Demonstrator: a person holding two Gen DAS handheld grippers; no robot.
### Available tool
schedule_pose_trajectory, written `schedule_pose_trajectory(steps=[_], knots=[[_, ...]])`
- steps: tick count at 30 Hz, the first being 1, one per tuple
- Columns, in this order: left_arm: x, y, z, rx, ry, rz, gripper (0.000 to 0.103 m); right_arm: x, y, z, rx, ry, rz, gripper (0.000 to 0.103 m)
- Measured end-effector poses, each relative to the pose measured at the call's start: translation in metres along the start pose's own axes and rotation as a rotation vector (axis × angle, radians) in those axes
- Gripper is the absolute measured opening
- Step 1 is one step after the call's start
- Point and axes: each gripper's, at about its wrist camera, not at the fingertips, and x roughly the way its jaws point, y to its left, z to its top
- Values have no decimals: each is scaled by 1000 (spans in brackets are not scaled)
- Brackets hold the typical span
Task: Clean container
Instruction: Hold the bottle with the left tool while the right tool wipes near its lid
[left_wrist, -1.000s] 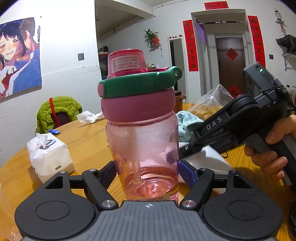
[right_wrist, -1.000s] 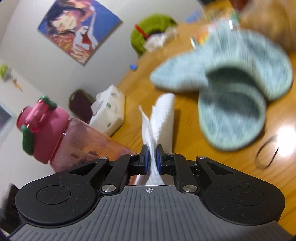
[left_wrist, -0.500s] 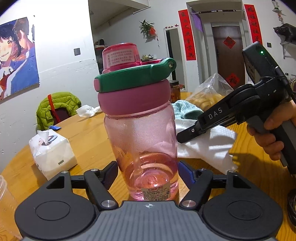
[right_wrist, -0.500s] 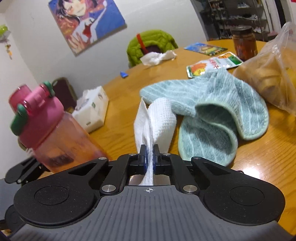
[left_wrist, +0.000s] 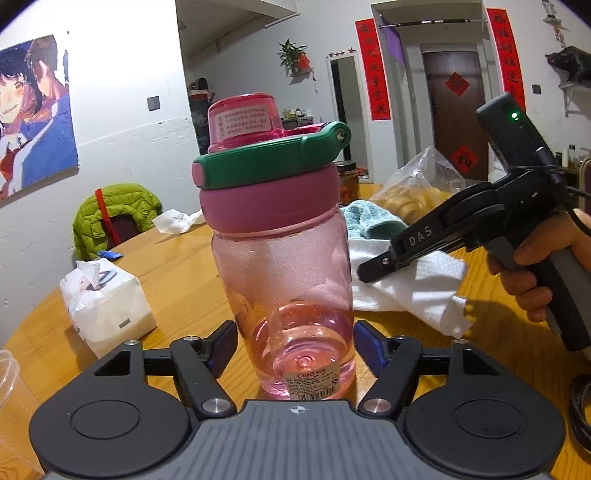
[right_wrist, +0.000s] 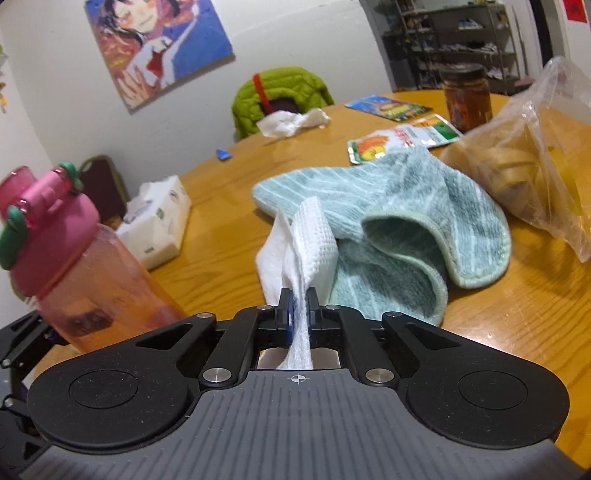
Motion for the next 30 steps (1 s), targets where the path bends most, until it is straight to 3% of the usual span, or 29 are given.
schedule_pose_trajectory(steps=[1,4,7,9,11,16,18,21,24,25,27,30], knots=[[1,0,0,-1,-4,-3,67,-1,-2,0,29,2,44,5],[4,0,-2,6,-23,-13,66,-5,-18,3,228,2,370,5],[7,-1,-2,5,-34,-22,66,-10,-38,1,436,-66,649,6],[7,-4,-3,14,-40,-21,66,-9,-50,-1,531,-87,733,6],[8,-5,-3,16,-44,-20,66,-3,-54,-3,547,-60,671,6],[8,-7,-4,22,-51,-17,67,35,-42,-15,485,166,381,7],[9,-7,-3,22,-51,-17,67,42,-40,-18,469,211,327,8],[9,-7,-3,23,-51,-16,67,34,-41,-14,486,174,381,9],[9,-7,-3,25,-53,-17,67,11,-47,-6,540,32,607,9],[9,-8,-4,26,-55,-18,67,4,-46,-4,533,2,647,9],[9,-8,-4,26,-56,-18,67,-1,-43,-3,505,-14,638,9],[9,-7,-4,25,-60,-22,67,14,-40,-7,494,78,501,9]])
